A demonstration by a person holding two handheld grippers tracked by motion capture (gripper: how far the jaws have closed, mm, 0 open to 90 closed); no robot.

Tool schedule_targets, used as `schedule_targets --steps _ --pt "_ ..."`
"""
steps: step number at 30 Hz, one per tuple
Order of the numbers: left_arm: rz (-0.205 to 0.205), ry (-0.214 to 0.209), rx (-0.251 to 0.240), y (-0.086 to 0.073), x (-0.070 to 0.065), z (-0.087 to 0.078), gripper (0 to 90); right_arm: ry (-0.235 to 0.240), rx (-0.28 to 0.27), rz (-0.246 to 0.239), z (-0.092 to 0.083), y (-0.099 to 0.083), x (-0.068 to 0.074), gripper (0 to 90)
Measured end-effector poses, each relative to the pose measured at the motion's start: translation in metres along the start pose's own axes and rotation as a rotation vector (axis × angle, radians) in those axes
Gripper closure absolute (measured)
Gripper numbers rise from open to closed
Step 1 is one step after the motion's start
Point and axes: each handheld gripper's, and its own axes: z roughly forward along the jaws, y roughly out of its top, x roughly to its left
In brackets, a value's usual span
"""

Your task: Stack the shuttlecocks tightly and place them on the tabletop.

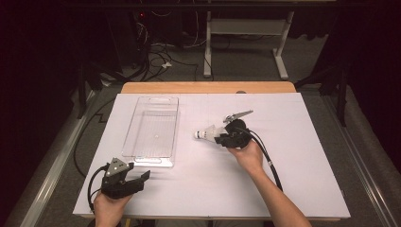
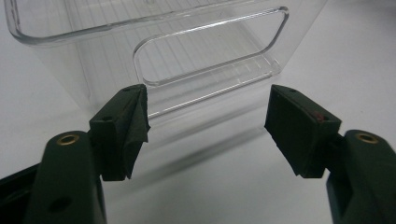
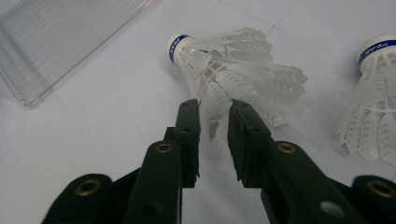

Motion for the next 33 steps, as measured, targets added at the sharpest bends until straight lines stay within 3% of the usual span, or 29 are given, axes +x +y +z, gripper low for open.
schedule_targets --steps 33 --pt "-0.004 0.003 -0.003 0.0001 0.0004 0.0 31.0 -0.017 -0.011 0.011 -0.0064 -0.006 -0.0009 64.8"
